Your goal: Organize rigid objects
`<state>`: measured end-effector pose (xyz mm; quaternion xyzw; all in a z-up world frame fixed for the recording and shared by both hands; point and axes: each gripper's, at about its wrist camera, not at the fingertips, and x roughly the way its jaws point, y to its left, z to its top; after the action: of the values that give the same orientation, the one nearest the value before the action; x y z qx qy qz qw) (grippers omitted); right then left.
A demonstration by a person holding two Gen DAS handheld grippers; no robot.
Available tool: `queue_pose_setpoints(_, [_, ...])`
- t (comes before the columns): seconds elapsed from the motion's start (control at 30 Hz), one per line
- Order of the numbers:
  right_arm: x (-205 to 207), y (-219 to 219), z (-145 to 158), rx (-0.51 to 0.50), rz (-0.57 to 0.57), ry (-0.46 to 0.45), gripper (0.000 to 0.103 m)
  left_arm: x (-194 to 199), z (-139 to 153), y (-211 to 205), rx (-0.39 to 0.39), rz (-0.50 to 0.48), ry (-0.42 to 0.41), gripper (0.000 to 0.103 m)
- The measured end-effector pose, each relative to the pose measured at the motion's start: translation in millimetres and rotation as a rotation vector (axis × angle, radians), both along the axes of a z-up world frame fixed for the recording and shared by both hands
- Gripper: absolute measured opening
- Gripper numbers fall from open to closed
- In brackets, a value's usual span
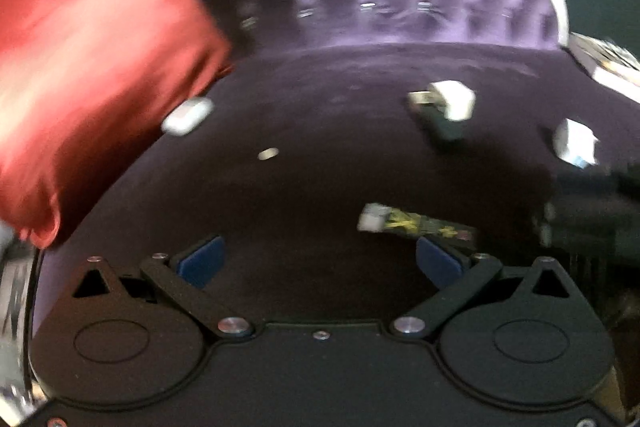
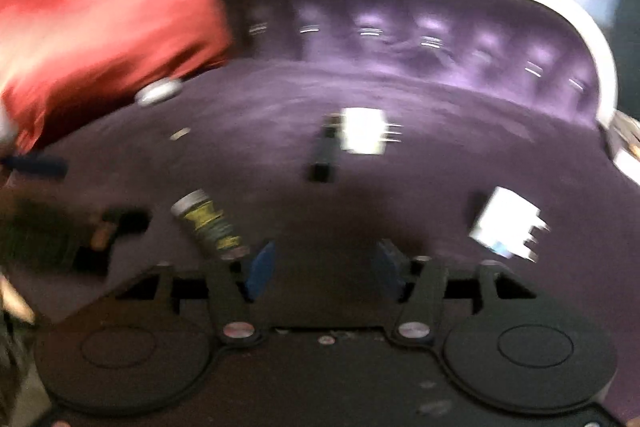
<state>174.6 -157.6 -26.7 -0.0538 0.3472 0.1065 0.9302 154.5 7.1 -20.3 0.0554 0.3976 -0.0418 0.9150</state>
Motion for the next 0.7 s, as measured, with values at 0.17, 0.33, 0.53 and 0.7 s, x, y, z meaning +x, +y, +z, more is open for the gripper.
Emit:
queue_pose_setpoints(0.17, [3.1, -43.4, 17.2, 0.134, -0.261, -0.064, 0.085, 7.5, -5.7, -25.0, 0.087, -0.180, -0.011, 0.099])
queue_pose_setpoints(0.33, [10.8, -68.1, 11.6, 0.107, -0.460, -0.101, 0.087, 27.1, -22.0, -30.9, 0.062, -0.227, 0.032, 0.099])
queue_pose_setpoints(0.53, [33.5, -54.9, -2.5, 0.044, -0.472, -0.113, 0.092, 30.4, -28.6, -33.6, 0.040, -0.238, 0.037, 0.099])
queue_pose_setpoints(0.7, [61.4, -53.1, -17.8, 0.039, -0.526, -0.065, 0.092, 31.1, -33.8, -35.8, 0.023, -0.250, 0.051, 0.100])
